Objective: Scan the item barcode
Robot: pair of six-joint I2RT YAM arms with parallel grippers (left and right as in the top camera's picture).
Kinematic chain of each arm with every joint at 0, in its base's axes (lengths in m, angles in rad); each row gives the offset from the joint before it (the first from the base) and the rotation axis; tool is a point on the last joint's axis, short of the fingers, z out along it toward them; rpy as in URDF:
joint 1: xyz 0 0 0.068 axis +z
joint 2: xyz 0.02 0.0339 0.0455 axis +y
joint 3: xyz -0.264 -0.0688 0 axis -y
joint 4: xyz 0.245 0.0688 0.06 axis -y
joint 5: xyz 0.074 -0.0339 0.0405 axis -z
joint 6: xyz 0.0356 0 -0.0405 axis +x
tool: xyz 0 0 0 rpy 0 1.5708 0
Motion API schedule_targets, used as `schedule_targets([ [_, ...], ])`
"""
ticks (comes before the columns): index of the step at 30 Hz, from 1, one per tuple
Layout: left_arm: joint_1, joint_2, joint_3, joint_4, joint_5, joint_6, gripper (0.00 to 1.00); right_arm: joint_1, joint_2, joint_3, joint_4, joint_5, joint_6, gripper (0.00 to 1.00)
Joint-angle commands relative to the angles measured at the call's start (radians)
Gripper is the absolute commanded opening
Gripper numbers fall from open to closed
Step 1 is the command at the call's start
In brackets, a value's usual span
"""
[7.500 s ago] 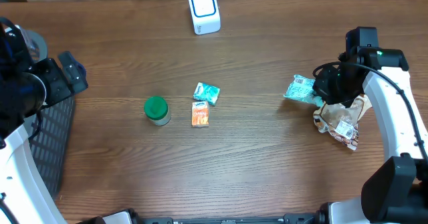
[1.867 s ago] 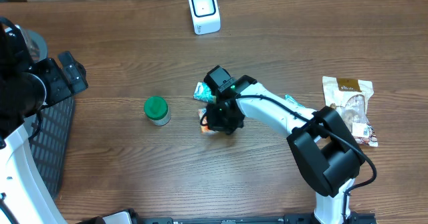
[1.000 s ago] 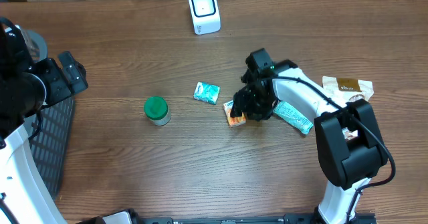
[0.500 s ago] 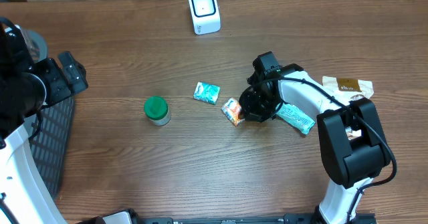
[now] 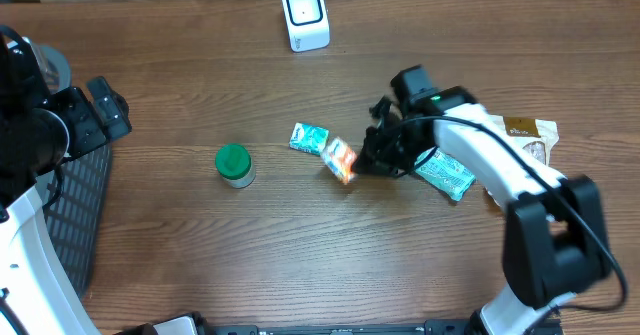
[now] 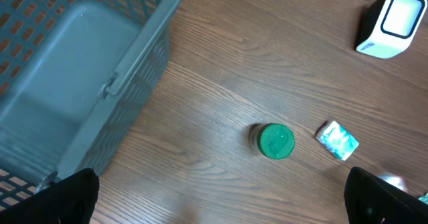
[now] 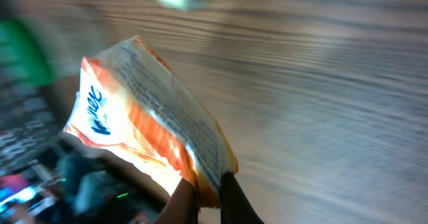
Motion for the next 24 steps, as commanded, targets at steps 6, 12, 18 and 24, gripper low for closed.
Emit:
schedule_targets([
  [6,0.003,-0.003,0.006,0.001,0.004,0.019,1.00,-0.145,-0.106,0.041,0.000,-0.706,0.011,0.04],
  [12,0.003,-0.003,0.006,0.001,0.004,0.019,1.00,-0.183,-0.106,0.041,0.035,-0.739,0.208,0.04],
  [18,0.003,-0.002,0.006,0.001,0.004,0.019,1.00,-0.183,-0.106,0.041,0.069,-0.681,0.355,0.04],
  [24,0.003,-0.002,0.006,0.001,0.004,0.019,1.00,-0.183,-0.106,0.041,0.075,-0.649,0.383,0.04],
])
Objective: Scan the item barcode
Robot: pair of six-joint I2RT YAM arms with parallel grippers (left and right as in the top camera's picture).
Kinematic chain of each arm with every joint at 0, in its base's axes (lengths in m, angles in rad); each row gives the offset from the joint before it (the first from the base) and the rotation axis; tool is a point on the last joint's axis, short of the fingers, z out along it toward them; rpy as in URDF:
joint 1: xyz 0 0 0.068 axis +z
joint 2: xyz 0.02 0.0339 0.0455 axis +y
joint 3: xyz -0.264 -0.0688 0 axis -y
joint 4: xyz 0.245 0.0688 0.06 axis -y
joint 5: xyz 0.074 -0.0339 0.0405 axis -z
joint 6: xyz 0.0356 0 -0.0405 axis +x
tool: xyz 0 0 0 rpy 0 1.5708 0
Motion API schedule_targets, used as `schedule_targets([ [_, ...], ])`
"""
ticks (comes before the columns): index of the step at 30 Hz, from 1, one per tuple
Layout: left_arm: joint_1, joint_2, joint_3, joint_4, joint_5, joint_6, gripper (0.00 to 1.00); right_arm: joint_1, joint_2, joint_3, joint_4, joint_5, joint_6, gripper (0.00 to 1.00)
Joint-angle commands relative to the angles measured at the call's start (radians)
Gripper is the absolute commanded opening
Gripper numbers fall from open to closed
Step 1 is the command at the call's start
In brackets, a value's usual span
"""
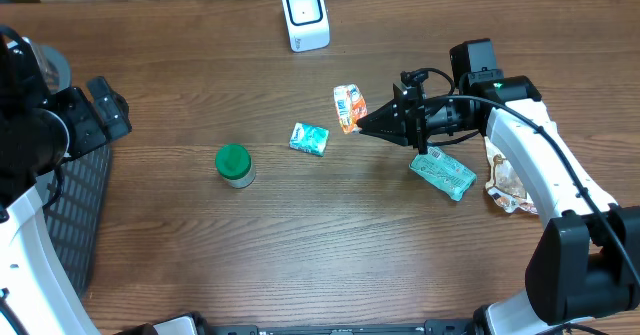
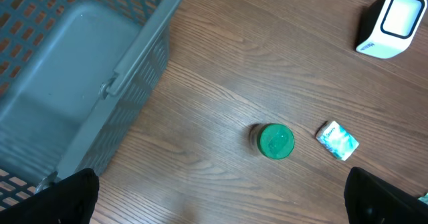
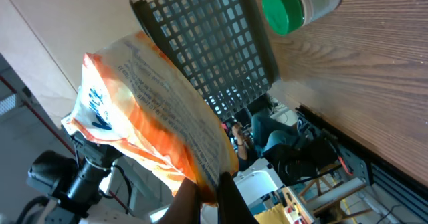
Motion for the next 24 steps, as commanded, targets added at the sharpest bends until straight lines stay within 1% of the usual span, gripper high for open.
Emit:
schedule_targets([
  [1,0.003,-0.002,0.006,0.001,0.004,0.018,1.00,-0.001,-0.013,0.018,0.008,0.010,0.040,0.04],
  [6,0.003,-0.002,0.006,0.001,0.004,0.019,1.00,-0.001,-0.013,0.018,0.009,0.095,0.039,0.04],
  [9,0.003,-0.002,0.006,0.001,0.004,0.019,1.00,0.002,-0.013,0.018,0.010,0.213,0.003,0.04],
  [14,0.003,-0.002,0.006,0.001,0.004,0.019,1.00,0.046,-0.013,0.017,-0.014,0.487,-0.222,0.05],
  [16,0.003,-0.002,0.006,0.001,0.004,0.019,1.00,0.075,-0.013,0.017,-0.034,0.604,-0.281,0.05],
  [18,0.003,-0.002,0.006,0.001,0.004,0.019,1.00,0.109,-0.013,0.017,-0.047,0.724,-0.304,0.05],
  [23,0.003,-0.002,0.006,0.001,0.004,0.018,1.00,0.195,-0.013,0.017,-0.058,1.015,-0.303,0.04],
  [24,0.003,-0.002,0.006,0.001,0.004,0.019,1.00,0.209,-0.013,0.018,-0.060,1.042,-0.303,0.04],
])
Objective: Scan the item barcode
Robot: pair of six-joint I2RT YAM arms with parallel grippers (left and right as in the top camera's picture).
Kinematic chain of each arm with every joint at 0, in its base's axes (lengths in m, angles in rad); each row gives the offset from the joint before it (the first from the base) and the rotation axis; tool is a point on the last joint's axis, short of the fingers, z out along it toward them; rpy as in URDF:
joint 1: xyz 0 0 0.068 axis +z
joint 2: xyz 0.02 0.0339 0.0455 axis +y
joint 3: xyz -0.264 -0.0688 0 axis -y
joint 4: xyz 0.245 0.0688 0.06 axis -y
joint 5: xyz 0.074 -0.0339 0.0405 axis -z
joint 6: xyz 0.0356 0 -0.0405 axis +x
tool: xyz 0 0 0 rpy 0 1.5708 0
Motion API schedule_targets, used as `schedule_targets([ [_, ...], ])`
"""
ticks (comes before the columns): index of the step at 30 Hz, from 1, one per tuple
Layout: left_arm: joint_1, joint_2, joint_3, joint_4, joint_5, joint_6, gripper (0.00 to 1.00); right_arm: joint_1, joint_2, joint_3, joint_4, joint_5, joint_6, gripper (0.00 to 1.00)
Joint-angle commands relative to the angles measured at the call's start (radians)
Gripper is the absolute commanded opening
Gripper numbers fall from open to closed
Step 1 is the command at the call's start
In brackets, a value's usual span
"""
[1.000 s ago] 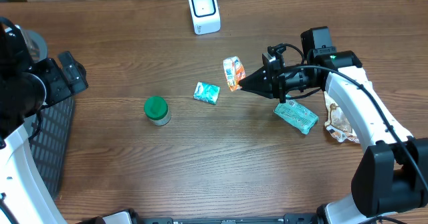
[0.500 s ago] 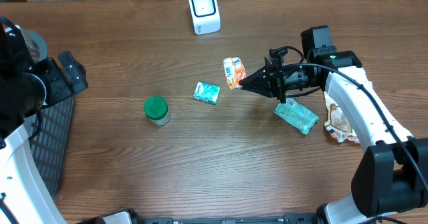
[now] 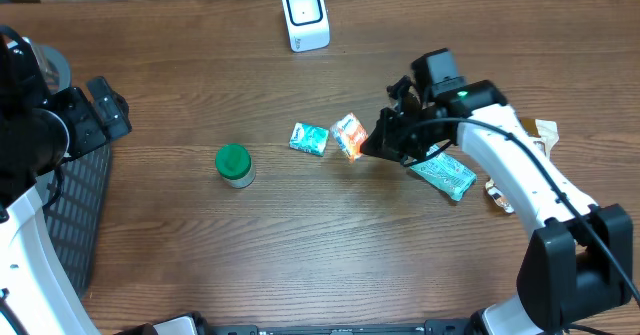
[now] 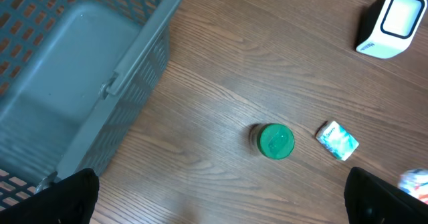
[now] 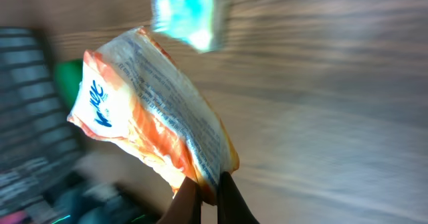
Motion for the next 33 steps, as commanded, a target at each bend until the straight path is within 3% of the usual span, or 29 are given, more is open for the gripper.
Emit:
schedule_targets([
  [1,0.003,-0.002,0.006,0.001,0.004,0.018,1.00,0.047,-0.013,0.018,0.000,0.248,-0.040,0.04],
  [11,0.003,-0.002,0.006,0.001,0.004,0.019,1.00,0.068,-0.013,0.186,-0.135,0.321,-0.039,0.04],
  [17,0.003,-0.002,0.006,0.001,0.004,0.019,0.99,0.119,-0.013,0.394,-0.141,0.549,-0.026,0.04],
  [23,0.003,-0.002,0.006,0.001,0.004,0.019,1.00,0.214,-0.006,0.437,0.077,0.939,-0.027,0.04],
  [29,0.003,-0.002,0.006,0.001,0.004,0.019,1.00,0.269,0.059,0.437,0.336,1.125,-0.145,0.04],
  [33,0.003,-0.002,0.006,0.001,0.004,0.019,1.00,0.266,0.132,0.437,0.549,1.137,-0.239,0.04],
])
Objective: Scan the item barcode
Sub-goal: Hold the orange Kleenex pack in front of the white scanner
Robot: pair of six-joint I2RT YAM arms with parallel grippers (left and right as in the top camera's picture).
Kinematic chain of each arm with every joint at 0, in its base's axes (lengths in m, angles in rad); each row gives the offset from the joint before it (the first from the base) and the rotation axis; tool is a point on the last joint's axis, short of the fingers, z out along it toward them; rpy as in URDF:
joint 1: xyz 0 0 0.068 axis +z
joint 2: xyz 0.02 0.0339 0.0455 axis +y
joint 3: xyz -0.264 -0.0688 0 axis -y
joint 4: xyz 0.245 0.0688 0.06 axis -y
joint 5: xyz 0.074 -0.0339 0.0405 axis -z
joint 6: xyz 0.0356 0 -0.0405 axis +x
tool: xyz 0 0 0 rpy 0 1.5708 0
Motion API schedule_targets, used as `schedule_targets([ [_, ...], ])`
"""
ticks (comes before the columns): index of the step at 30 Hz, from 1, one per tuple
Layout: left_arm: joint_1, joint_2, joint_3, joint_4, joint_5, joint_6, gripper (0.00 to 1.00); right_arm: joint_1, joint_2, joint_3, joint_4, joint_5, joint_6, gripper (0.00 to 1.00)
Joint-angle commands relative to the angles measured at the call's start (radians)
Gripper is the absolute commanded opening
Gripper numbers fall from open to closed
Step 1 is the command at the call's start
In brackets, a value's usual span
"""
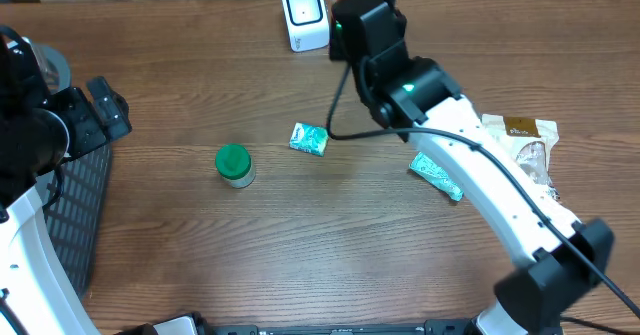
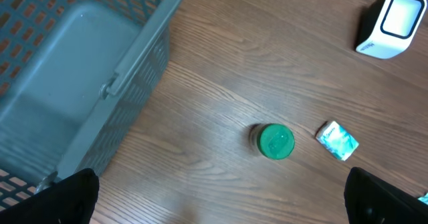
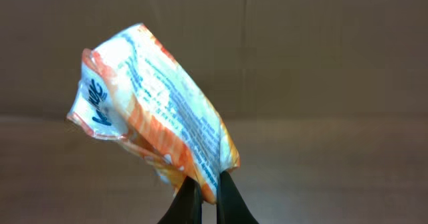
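My right gripper (image 3: 202,198) is shut on the lower corner of an orange-and-white snack packet (image 3: 150,103), which stands up against a brown cardboard wall. In the overhead view the right arm reaches to the table's far edge. There the right gripper and the packet are just right of the white barcode scanner (image 1: 305,15). The scanner (image 2: 393,23) also shows in the left wrist view. My left gripper (image 2: 227,204) is open and holds nothing, far from both at the left.
A green-lidded jar (image 1: 235,164) and a small teal packet (image 1: 309,138) lie mid-table. A longer teal packet (image 1: 437,175) and a brown-and-white bag (image 1: 525,140) lie to the right. A grey mesh basket (image 2: 80,70) stands at the left edge.
My right gripper, still shut on the orange packet, has gone from low beside the small teal packet to the far edge next to the scanner. The left arm has not moved.
The right gripper held the orange packet low at mid-table. Then it held it farther back, pointing left. Then it was low again beside the small teal packet. Now the packet is up next to the scanner. The left gripper stayed open throughout.
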Motion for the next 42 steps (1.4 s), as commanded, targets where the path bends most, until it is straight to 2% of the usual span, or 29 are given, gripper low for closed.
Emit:
schedule_targets([
  [1,0.003,-0.002,0.006,0.002,0.004,0.019,1.00,-0.007,0.077,0.019,0.117,0.096,-0.129,0.04],
  [18,0.003,-0.002,0.006,0.002,0.004,0.019,1.00,-0.012,0.537,0.019,1.023,0.079,-0.801,0.04],
  [28,0.003,-0.002,0.006,0.002,0.004,0.019,1.00,-0.029,0.633,0.019,1.052,0.005,-0.835,0.04],
  [42,0.003,-0.001,0.006,0.002,0.004,0.019,1.00,-0.032,0.641,0.019,1.010,0.005,-0.835,0.04],
])
